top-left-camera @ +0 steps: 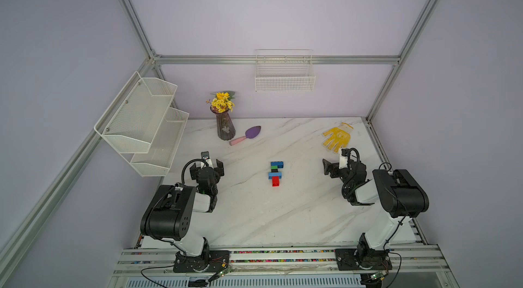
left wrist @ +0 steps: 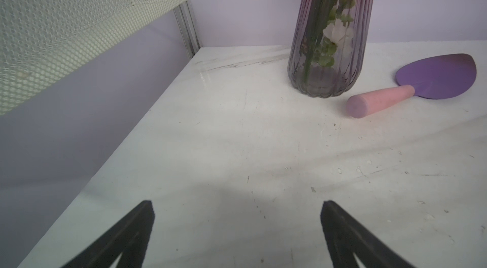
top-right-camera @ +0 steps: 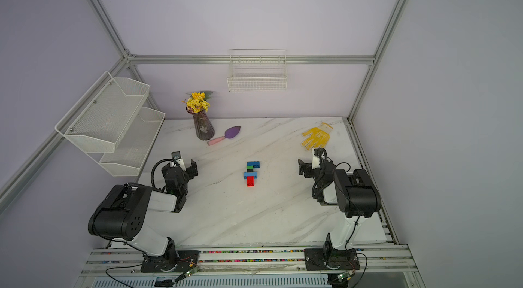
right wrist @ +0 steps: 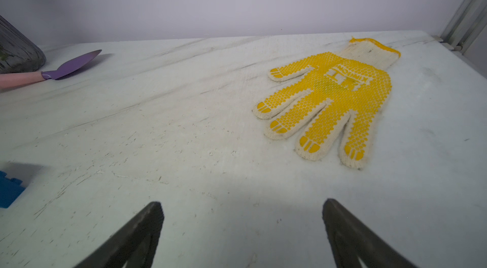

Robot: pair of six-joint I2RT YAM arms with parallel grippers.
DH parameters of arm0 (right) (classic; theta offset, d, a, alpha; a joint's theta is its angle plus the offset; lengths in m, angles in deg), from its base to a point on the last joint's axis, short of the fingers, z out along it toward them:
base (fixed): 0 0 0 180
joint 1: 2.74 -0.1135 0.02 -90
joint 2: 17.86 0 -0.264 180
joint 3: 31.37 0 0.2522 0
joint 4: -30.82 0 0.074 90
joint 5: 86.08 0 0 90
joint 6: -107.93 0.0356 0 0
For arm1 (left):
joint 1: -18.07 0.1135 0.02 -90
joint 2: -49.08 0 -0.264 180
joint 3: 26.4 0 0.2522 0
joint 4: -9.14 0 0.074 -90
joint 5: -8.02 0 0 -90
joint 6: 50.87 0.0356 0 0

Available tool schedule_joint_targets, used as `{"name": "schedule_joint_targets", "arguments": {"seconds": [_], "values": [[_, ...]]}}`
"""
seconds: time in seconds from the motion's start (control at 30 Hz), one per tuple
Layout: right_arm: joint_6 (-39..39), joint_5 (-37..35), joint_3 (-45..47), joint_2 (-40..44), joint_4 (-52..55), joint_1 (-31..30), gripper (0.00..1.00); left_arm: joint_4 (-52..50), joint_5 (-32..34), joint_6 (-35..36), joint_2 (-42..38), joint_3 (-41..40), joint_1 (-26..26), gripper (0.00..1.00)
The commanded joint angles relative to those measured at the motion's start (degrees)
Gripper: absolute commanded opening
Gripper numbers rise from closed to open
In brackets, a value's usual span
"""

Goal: Assemble the letter f with lego
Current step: Reset both arms

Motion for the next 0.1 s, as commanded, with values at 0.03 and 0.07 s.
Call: {"name": "schedule_joint_targets", "arguments": {"seconds": [0.03, 0.07], "values": [[1.15, -1.59, -0.43, 0.63, -0.84, 0.21, 0.97, 2.24, -0.39, -0.41, -0.85, 0.51, 0.28, 1.0], [0.47, -0.09, -0.52, 0.74, -0.54, 0.19, 0.97, 2.19, -0.41, -0.41, -1.0, 0.5, 0.28, 1.0]]}}
